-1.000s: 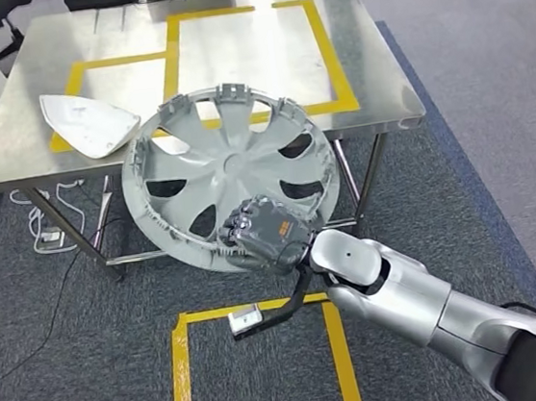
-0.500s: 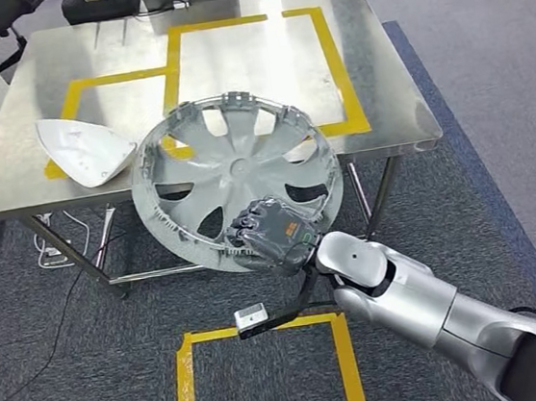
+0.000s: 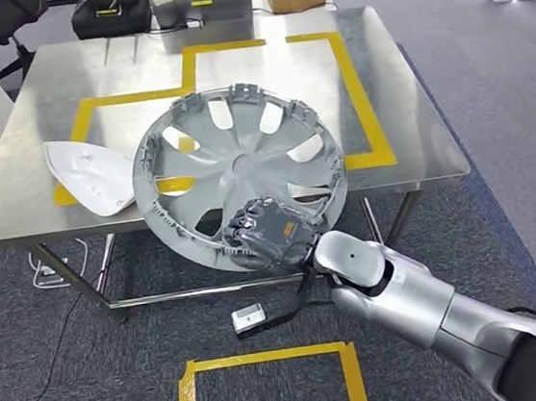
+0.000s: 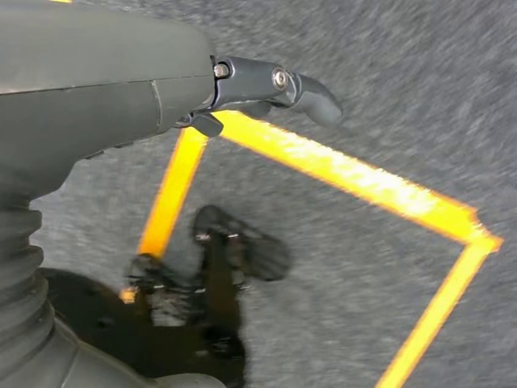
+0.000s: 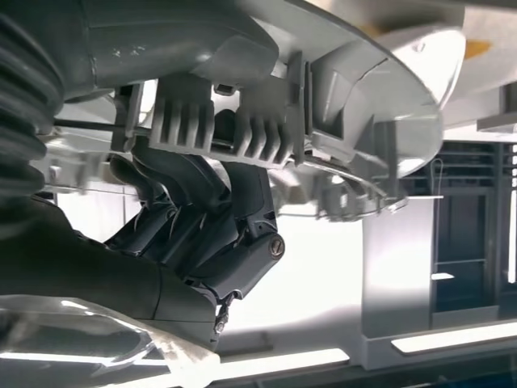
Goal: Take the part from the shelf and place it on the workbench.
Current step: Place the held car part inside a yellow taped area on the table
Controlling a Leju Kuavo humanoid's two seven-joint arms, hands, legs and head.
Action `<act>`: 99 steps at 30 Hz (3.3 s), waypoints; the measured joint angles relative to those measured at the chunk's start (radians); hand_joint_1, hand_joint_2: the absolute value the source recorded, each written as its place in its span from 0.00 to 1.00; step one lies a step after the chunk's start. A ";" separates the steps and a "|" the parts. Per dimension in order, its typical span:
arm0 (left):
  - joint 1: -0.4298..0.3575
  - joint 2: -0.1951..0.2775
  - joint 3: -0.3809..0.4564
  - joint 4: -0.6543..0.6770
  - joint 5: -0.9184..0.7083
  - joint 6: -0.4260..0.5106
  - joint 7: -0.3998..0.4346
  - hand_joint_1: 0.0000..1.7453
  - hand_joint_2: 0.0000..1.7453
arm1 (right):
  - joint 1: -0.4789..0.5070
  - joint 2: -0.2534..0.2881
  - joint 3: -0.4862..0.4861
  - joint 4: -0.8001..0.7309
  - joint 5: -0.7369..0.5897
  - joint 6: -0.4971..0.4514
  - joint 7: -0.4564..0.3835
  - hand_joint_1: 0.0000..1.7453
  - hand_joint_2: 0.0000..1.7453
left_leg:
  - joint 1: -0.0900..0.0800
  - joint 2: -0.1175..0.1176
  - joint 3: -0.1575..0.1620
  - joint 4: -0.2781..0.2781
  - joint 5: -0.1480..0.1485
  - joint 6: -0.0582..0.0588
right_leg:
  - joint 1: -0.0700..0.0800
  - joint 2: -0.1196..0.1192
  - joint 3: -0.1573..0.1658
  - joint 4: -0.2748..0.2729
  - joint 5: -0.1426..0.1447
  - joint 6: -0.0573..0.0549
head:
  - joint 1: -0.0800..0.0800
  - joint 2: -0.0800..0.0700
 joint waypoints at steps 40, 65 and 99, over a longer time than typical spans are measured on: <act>-0.040 -0.018 -0.011 0.002 -0.019 -0.016 0.003 0.00 1.00 | -0.129 0.091 0.011 0.119 -0.081 0.096 -0.035 1.00 1.00 | 0.008 -0.004 0.004 0.004 -0.019 -0.025 | 0.002 -0.004 -0.133 -0.018 0.105 -0.017 | -0.016 0.000; -0.045 -0.044 -0.037 0.002 0.004 -0.025 0.005 0.00 1.00 | -0.377 0.217 -0.056 0.743 -0.136 0.181 -0.002 1.00 1.00 | 0.002 -0.004 0.012 -0.015 -0.008 -0.039 | 0.003 -0.001 -0.112 -0.054 0.102 -0.026 | -0.016 0.000; -0.025 -0.040 -0.084 0.002 -0.014 0.001 0.018 0.00 0.00 | -0.077 0.165 -0.424 0.106 -0.538 0.057 -0.190 0.00 0.00 | 0.026 0.006 0.045 -0.071 0.023 -0.014 | -0.017 -0.003 -0.179 0.140 0.008 0.023 | -0.008 0.000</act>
